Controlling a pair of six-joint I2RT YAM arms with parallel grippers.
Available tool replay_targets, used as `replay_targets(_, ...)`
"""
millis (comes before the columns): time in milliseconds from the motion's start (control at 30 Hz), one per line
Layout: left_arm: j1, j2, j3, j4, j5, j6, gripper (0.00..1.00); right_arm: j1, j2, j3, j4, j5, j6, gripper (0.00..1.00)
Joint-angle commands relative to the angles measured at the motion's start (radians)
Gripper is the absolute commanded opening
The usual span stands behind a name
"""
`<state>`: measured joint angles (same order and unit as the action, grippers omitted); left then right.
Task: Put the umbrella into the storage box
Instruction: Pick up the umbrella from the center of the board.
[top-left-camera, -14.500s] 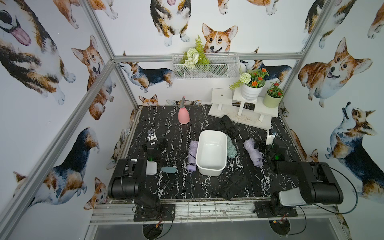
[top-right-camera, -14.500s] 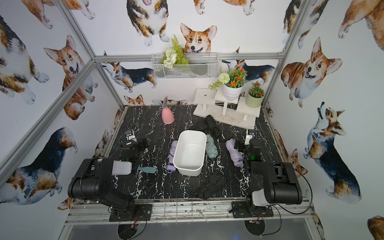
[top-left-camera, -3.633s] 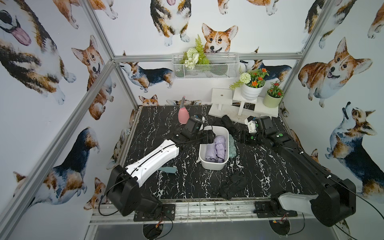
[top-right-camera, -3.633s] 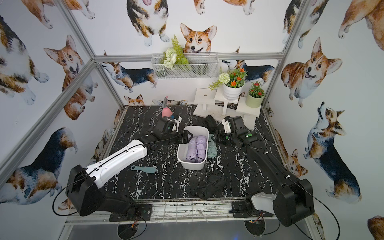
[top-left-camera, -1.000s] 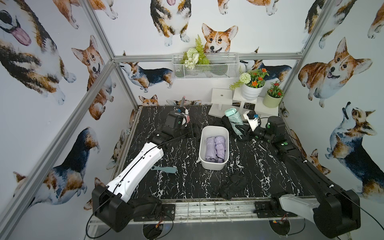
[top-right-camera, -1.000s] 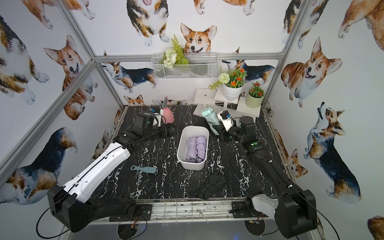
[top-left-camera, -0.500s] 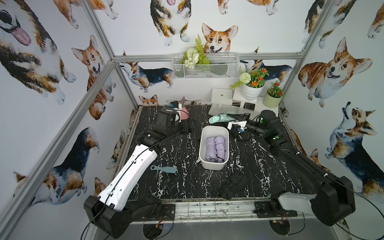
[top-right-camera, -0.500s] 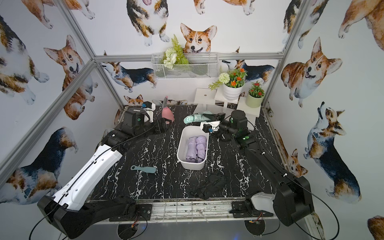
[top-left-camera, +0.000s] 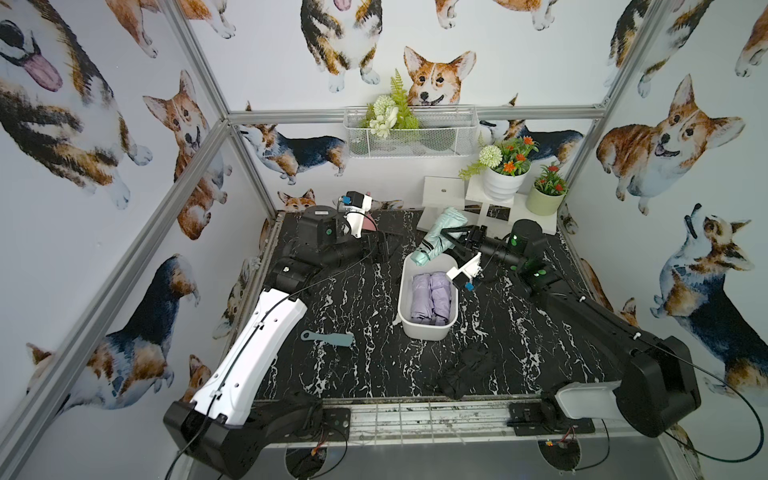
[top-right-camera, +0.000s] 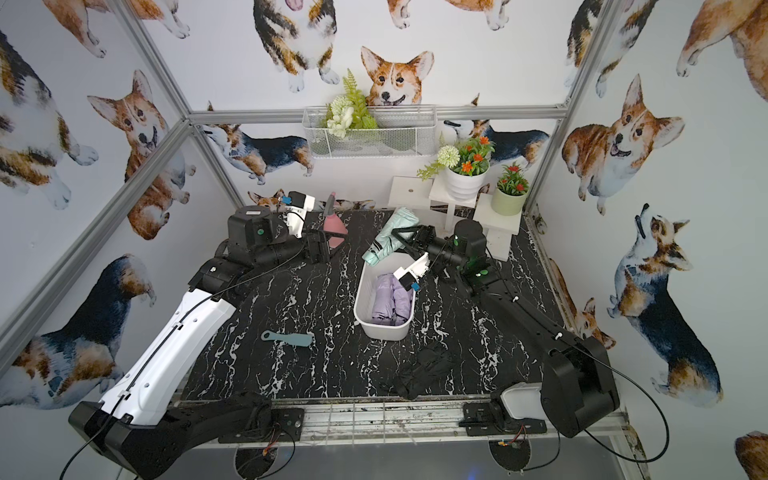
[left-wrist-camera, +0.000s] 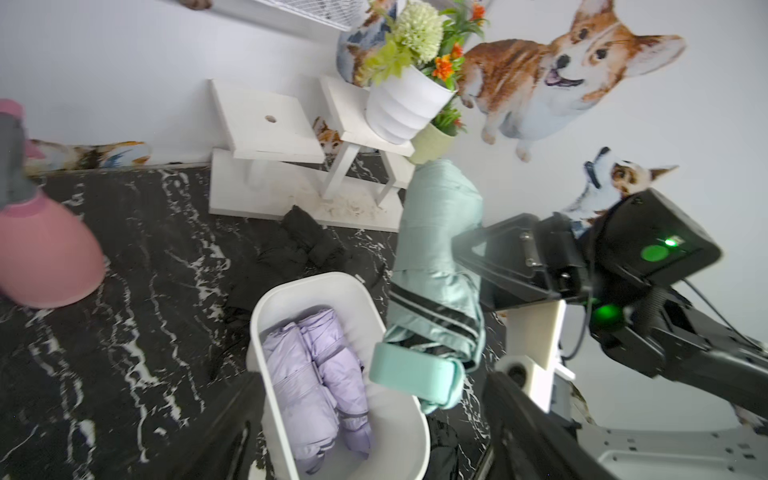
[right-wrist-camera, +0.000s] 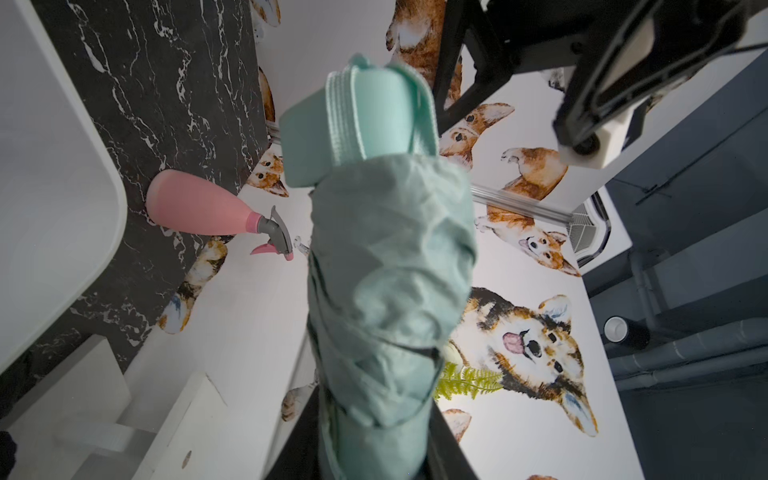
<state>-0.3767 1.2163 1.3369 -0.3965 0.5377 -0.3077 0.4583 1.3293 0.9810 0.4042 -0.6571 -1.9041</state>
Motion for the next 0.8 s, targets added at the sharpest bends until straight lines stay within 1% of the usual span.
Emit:
replay_targets(0,0.001,0.024,0.005,0.085,0.170,0.000,0.90,0.002,-0.002,-0.001,0.106,-0.068,-0.120,0.10)
replay_targets(200,-0.004,0.094,0.034,0.076,0.184,0.028,0.89,0.008,-0.017,-0.019,0.122,-0.091,-0.103,0.10)
replay_targets(333,-0.026,0.140,0.052,0.088,0.225,0.051,0.87,0.013,-0.024,-0.019,0.123,-0.103,-0.090,0.11)
replay_targets(400,-0.039,0.158,0.059,0.088,0.226,0.055,0.86,0.016,-0.029,-0.020,0.123,-0.102,-0.095,0.11)
replay_targets(500,-0.052,0.187,0.090,0.039,0.237,0.081,0.84,0.018,-0.031,-0.020,0.124,-0.105,-0.093,0.11)
replay_targets(633,-0.060,0.199,0.087,0.047,0.302,0.088,0.83,0.021,-0.025,-0.016,0.127,-0.103,-0.098,0.11)
replay_targets(767,-0.068,0.211,0.093,0.029,0.313,0.090,0.79,0.027,-0.016,-0.015,0.145,-0.107,-0.095,0.12)
